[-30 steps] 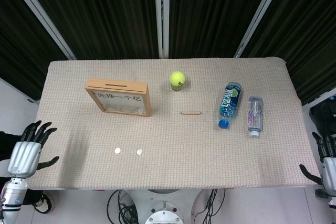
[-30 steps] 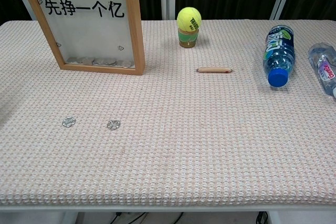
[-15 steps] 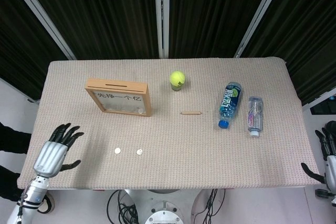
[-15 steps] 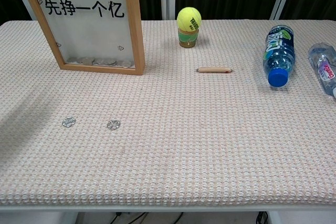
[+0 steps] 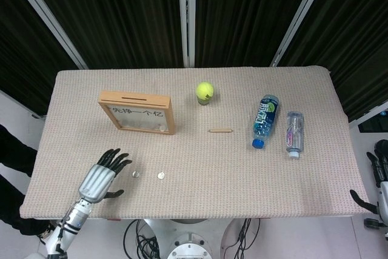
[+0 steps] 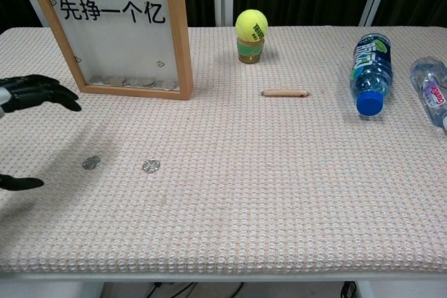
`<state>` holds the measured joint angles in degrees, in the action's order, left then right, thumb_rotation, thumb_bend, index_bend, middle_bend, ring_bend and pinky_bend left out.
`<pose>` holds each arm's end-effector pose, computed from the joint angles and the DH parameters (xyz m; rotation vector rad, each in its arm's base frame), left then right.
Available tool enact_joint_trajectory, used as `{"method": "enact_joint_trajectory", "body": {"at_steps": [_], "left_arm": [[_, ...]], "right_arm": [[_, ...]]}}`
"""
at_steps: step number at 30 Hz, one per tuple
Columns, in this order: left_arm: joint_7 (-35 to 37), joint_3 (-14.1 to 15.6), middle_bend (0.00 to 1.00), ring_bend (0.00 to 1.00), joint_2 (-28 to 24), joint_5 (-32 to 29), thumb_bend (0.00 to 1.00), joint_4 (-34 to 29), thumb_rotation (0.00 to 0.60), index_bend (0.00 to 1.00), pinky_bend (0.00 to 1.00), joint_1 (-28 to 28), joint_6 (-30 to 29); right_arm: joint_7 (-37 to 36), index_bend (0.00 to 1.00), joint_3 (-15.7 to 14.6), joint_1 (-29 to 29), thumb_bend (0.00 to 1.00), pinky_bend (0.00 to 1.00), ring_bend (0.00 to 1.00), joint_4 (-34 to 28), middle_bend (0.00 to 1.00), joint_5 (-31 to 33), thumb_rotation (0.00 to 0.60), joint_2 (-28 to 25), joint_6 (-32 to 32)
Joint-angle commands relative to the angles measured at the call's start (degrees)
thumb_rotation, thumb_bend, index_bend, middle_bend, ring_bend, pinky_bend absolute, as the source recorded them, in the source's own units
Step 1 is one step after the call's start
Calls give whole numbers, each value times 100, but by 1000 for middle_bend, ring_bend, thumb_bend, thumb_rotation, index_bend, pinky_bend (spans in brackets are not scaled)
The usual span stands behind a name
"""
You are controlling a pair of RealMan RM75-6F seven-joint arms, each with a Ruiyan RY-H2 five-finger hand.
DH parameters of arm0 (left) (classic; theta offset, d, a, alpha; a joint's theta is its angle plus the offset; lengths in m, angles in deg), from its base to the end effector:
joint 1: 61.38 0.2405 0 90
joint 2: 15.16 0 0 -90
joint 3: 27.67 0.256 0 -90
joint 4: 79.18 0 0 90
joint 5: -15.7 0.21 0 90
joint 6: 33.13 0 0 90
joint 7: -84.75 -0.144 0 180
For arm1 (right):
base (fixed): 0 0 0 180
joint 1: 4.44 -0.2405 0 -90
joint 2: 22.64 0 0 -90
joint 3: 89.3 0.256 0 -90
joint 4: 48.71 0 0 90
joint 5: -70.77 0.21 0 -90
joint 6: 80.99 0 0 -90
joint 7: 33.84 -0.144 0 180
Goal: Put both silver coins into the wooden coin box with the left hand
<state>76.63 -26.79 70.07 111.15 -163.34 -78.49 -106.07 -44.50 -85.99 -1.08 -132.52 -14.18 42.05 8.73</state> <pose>-0.2369 0.2122 0.0094 -1.8390 -0.8900 -1.0372 -0.3571 -0.1345 0.1847 1.2156 -0.9476 0.8854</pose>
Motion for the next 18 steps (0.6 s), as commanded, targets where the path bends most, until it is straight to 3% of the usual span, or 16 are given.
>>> {"method": "enact_joint_trajectory", "body": {"at_steps": [1, 18], "left_arm": [[22, -31, 130, 9, 209, -54, 90, 184, 600, 226, 90, -127, 139], [177, 72, 131, 9, 631, -90, 166, 776, 600, 256, 90, -364, 302]], "right_arm": [[-36, 0, 10, 22, 124, 0, 0, 19, 0, 36, 600, -13, 7], [-58, 0, -25, 21, 124, 0, 0, 82, 0, 71, 600, 29, -122]]}}
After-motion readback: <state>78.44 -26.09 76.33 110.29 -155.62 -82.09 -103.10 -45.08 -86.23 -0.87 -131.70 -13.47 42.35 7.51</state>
